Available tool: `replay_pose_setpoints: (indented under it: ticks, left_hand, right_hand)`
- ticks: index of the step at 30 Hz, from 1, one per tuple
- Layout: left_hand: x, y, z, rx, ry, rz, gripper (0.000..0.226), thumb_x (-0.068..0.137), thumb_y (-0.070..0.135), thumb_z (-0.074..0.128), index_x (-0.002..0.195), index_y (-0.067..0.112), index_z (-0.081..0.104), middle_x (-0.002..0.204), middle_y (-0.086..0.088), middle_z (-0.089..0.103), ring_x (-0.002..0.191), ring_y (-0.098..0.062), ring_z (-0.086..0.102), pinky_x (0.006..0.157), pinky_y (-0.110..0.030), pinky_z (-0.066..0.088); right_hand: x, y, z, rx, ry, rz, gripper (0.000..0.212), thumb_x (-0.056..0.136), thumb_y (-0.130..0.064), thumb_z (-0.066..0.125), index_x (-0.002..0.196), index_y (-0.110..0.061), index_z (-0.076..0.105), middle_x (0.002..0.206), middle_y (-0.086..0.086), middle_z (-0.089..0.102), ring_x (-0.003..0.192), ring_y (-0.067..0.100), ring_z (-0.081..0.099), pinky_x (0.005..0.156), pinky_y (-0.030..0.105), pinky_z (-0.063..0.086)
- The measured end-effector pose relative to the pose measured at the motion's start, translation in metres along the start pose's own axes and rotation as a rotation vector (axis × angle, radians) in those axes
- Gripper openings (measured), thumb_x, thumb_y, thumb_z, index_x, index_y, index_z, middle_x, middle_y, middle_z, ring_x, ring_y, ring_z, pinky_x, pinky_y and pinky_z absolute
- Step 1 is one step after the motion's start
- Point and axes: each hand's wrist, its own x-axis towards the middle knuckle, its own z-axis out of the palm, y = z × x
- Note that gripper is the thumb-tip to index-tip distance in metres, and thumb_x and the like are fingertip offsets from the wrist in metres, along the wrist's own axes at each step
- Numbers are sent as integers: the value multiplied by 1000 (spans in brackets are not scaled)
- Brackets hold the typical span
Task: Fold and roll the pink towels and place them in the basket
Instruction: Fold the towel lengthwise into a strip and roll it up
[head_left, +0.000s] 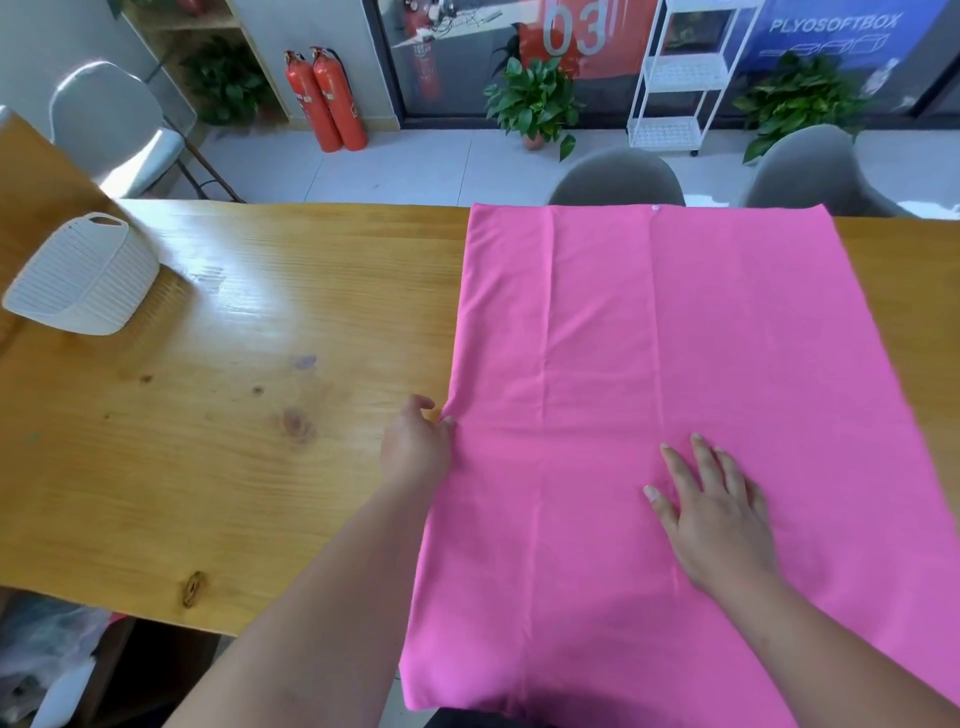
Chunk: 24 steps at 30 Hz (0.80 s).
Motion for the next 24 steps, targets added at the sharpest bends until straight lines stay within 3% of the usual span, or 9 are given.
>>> replay_pose_setpoints:
  ticks: [2,4,7,10,15,21,24]
  left_hand:
    - [-3,5,7,72,68,58,44,97,38,65,137,21,56,127,-7,57,116,-31,61,97,-42,50]
    - [-1,13,15,188,107,239,55,97,38,63,146,18,50,143,-12,46,131,-34,49,109,-45,44]
    - [17,27,27,406,32,564,69,105,49,47,164,19,26,172,-12,16,160,-33,14,129,-49,22]
    - [44,33,38,614,-49,729,79,107,66,25,169,21,5,177,-8,-8,163,-24,-12,133,-47,3]
    - [75,24,49,686,-48,700,93,100,83,14,169,23,-1,176,-7,-12,161,-23,-19,132,-50,-1]
    - [112,73,57,772,-177,660,98,96,83,7,168,18,-9,174,-12,-20,160,-26,-24,131,-50,-6]
    - [104,86,63,710,-153,631,91,100,74,17,169,17,1,176,-16,-7,162,-30,-15,131,-50,-4]
  right_hand:
    - [4,1,-2,-20,40,6,73,102,-70,17,165,-34,28,172,7,19,157,32,18,126,54,25]
    - [15,5,-4,-7,79,29,73,102,-68,25,162,-28,37,167,15,27,152,38,25,123,58,30]
    - [48,16,-11,19,116,53,76,102,-67,26,168,-29,19,173,16,8,158,41,12,128,58,19]
    - [83,34,-13,-5,95,63,80,101,-74,16,168,-33,0,175,11,-10,161,37,-3,130,57,8]
    - [98,63,-1,28,124,178,84,97,-82,23,167,-41,2,177,3,-6,162,31,-6,129,57,9]
    - [133,70,-14,15,83,190,86,93,-88,3,165,-43,-9,175,1,-17,161,31,-11,130,56,3]
    - [142,66,-20,21,21,207,86,94,-83,6,167,-39,-7,175,6,-16,161,34,-11,129,59,4]
